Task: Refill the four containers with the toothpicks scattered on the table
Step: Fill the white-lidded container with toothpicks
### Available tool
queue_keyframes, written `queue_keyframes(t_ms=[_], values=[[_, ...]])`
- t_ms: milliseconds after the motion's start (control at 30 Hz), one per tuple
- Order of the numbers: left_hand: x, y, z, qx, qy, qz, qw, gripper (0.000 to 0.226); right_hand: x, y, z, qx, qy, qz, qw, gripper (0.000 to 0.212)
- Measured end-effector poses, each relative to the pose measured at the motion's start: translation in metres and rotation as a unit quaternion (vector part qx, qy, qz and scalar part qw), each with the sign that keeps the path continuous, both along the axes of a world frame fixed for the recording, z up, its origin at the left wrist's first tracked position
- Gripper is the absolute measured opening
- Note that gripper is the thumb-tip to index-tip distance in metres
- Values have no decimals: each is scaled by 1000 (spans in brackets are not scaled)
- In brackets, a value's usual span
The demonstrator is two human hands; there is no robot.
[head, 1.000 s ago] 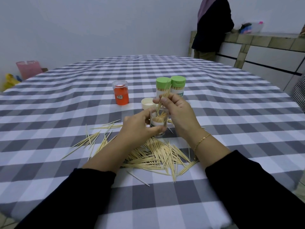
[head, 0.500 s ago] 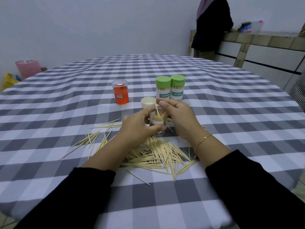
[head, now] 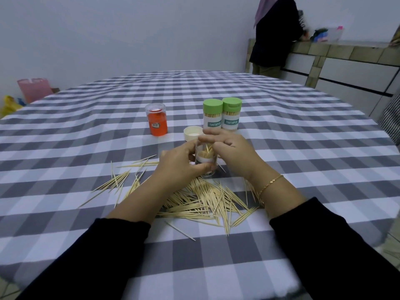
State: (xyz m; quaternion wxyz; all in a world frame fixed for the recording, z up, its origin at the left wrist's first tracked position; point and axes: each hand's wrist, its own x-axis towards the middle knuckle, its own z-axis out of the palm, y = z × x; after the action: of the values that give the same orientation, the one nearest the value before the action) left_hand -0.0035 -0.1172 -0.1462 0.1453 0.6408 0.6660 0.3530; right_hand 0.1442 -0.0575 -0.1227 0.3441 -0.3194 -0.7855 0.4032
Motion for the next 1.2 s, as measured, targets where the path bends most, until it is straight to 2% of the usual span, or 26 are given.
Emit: queue_keyframes(t_ms=[100,267,467,600,767,867,1033,1200], values=[[-1,0,0,-3,2,-4,1000,46,1,0,-1,-3,-11,8,1000,40],[-2,1,-2,9,-4,-5,1000,42,3,0,-1,-6,0,24,1000,37],[-3,2,-4,9,-12,-3,1000,48,4,1,0,7,-6,23,1000,35],[-2,2,-3,6,-6,0,1000,56,1,0,-2,-44,44,20,998,27],[-1,2,-2,4,-9,4,1000,69,-4,-1,0,-136,104,48,984,45],[-2,2,-2,2,-14,3,1000,66,-6,0,0,-134,125,36,982,45],[-1,1,0,-7,-11,4,1000,59,0,4,1,-119,150,13,981,32],[-2,2,-1,-5,-7,6,1000,56,6,1,2,-66,142,24,987,22]])
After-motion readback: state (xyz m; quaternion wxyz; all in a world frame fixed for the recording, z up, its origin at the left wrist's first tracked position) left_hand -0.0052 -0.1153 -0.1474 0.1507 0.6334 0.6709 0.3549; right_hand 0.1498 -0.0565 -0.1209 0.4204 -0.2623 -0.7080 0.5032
